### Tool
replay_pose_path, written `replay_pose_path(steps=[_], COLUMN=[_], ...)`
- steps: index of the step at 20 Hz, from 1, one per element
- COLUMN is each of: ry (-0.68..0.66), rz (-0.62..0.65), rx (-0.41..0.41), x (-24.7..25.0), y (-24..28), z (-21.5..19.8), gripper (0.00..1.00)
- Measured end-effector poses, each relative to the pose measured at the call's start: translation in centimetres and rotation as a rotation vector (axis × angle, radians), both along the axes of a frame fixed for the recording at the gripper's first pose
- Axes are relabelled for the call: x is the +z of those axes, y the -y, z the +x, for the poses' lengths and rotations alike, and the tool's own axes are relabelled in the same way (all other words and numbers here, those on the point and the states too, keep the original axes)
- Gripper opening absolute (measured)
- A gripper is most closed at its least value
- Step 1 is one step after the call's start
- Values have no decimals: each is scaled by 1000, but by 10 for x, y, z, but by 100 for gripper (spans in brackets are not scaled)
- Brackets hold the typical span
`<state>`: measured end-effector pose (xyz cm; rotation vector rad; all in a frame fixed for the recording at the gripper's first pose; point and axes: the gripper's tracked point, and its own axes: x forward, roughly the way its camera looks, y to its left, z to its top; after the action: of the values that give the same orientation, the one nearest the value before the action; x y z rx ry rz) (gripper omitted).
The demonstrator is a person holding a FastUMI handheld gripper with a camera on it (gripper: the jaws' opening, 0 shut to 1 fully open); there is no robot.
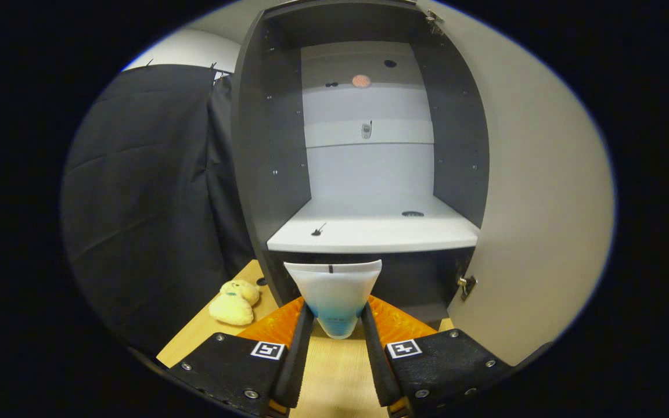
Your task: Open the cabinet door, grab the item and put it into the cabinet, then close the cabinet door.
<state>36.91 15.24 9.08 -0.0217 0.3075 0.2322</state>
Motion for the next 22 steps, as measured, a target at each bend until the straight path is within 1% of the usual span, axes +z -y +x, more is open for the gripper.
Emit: replay_pose_path(steps=[7, 12, 15, 21, 22], ry=[32, 26, -28, -71, -61], rz=[58, 61, 16, -9, -14], rx=[-28, -60, -69, -108, -109], x=[26, 30, 23, 13, 13], y=[-8, -10, -5, 0, 1], z=[34, 56, 51, 54, 55], gripper=[50, 50, 49, 51, 52])
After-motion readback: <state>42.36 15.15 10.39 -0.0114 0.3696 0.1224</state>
